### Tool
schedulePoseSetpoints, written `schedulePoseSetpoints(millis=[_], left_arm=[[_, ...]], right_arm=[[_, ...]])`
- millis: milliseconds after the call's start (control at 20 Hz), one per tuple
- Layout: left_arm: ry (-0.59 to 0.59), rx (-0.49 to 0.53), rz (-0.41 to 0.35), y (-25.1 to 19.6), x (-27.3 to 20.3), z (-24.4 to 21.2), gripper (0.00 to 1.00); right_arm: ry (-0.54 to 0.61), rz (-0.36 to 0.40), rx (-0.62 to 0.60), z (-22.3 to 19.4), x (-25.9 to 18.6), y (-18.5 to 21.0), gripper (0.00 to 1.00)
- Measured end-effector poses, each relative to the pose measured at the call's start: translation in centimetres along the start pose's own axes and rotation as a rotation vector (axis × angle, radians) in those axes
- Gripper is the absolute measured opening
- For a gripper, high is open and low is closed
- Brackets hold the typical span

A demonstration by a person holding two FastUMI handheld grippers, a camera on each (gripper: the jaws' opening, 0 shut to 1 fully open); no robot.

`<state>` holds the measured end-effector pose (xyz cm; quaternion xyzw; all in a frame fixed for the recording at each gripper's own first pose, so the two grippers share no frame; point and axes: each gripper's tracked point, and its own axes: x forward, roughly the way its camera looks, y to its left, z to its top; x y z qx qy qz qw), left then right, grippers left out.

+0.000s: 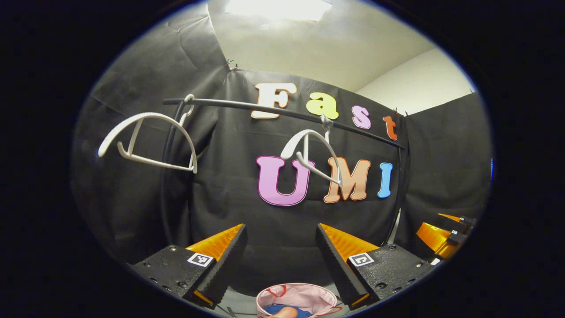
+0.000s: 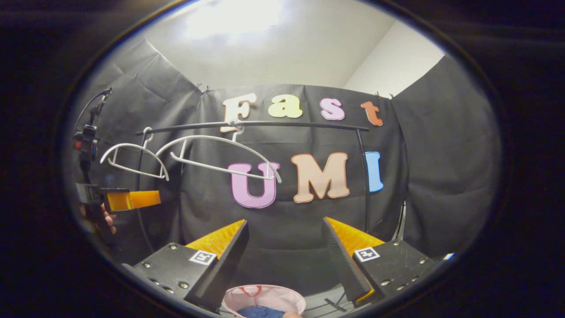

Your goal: Grasp the clothes on the hanger with both hands and then place them into the laundry hamper below.

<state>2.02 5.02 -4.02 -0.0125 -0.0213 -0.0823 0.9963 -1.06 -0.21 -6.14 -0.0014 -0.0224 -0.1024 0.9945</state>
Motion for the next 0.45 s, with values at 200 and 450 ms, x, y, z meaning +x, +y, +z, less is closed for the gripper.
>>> schedulePoseSetpoints(millis=[200,450], left_arm=[[0.001,0.020,0.019,-0.1,-0.4,0.9,0.92],[0.023,0.001,0.032,-0.4,-0.5,0.2,0.92]], right_arm=[[-0.012,0.060,0.066,2.2,-0.8,1.5,0.94],[-0.031,0.061,0.067,3.1,-1.6,0.9,0.98]])
